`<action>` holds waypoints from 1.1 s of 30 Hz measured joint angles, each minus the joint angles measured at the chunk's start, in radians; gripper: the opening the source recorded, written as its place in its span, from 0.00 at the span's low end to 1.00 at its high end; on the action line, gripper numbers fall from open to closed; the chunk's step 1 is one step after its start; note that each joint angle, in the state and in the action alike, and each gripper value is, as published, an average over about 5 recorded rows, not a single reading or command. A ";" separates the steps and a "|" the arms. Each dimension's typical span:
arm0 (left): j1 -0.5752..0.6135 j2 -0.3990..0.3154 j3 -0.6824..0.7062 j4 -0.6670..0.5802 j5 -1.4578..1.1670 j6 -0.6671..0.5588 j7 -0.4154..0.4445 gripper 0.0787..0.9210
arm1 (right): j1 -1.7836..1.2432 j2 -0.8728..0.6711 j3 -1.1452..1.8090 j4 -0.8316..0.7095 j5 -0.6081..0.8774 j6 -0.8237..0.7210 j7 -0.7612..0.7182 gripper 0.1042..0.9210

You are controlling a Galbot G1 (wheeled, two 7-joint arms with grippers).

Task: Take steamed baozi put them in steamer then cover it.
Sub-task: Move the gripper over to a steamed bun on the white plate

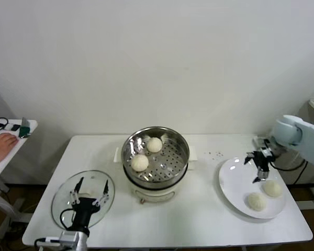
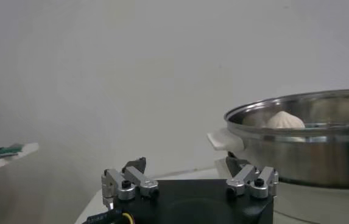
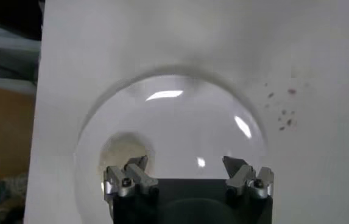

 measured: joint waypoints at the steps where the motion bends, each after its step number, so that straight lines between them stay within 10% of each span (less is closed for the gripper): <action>1: 0.001 -0.001 -0.001 0.001 0.002 0.000 0.000 0.88 | -0.024 -0.007 0.017 -0.001 -0.011 0.002 -0.001 0.88; 33: 0.003 -0.002 -0.003 0.014 0.020 0.004 -0.002 0.88 | -0.236 -0.017 0.147 0.000 -0.080 0.006 -0.005 0.88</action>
